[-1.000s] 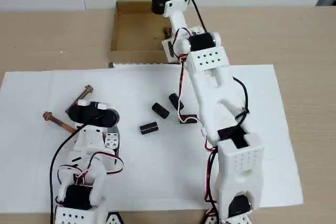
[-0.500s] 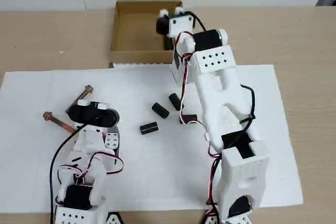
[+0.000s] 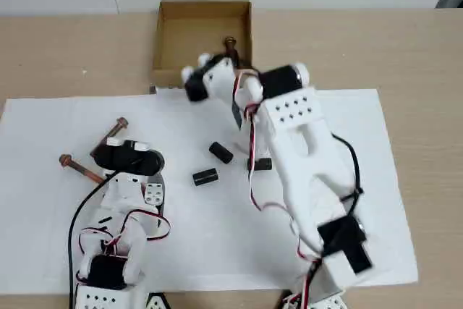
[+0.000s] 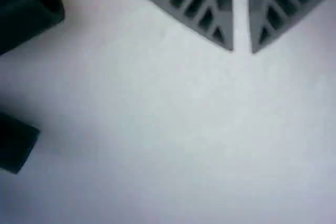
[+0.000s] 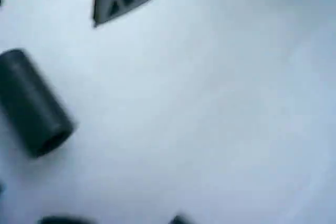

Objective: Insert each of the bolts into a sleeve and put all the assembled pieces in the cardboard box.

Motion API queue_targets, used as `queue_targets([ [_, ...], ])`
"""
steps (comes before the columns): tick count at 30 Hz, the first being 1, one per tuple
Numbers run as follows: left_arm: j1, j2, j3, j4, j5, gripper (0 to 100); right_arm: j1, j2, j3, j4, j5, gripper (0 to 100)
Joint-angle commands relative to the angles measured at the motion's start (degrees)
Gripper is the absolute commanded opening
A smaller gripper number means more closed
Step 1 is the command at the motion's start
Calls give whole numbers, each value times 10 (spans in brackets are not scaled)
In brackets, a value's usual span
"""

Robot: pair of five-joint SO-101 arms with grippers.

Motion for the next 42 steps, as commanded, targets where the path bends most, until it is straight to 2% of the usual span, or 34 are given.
queue_targets([
  [1, -2, -4, -3, 1, 0, 6, 0, -49, 55, -18, 48, 159],
  [9, -1, -4, -3, 1, 0, 6, 6, -49, 142, -107, 106, 188],
  [20, -1, -4, -3, 1, 0, 6, 7, -44, 247, -233, 140, 187],
  [33, 0, -4, -3, 1, 0, 6, 31, 94, 208, -269, 167, 182],
  [39, 0, -4, -3, 1, 0, 6, 30, 108, 207, -285, 167, 26],
  [42, 0, -4, -3, 1, 0, 6, 30, 108, 207, -284, 167, 9],
])
